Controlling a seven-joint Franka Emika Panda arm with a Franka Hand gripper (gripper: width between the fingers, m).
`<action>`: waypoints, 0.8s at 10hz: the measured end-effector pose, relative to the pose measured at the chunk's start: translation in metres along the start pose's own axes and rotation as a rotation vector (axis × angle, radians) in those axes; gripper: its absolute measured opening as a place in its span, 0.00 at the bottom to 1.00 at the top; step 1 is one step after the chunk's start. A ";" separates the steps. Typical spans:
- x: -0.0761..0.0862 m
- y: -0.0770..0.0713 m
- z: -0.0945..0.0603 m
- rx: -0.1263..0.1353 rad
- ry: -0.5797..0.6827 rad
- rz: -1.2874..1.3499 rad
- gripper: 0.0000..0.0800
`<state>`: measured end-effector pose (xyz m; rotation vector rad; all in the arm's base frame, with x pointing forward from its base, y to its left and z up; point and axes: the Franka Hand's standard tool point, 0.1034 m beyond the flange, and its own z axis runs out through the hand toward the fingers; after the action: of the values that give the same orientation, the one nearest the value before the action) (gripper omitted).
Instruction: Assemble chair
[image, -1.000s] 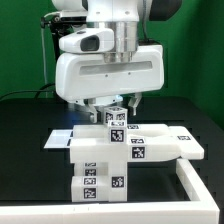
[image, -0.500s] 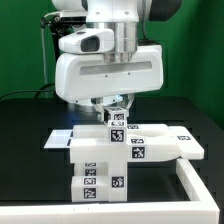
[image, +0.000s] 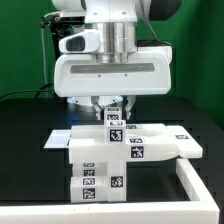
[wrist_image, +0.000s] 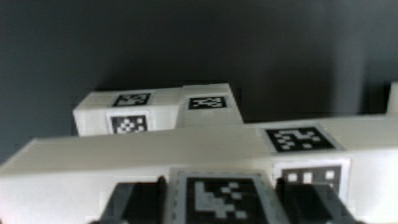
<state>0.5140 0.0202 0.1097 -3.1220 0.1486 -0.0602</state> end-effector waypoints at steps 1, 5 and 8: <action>0.000 0.000 0.000 0.017 0.000 0.112 0.35; 0.002 -0.004 0.001 0.030 -0.006 0.587 0.35; 0.002 -0.004 0.001 0.034 -0.002 0.674 0.35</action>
Offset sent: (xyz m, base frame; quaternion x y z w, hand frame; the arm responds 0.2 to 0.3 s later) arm 0.0005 -0.0061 -0.0080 -0.0468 -0.0144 0.3552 0.9335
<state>0.5168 0.0244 0.1093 -2.8558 1.1547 -0.0481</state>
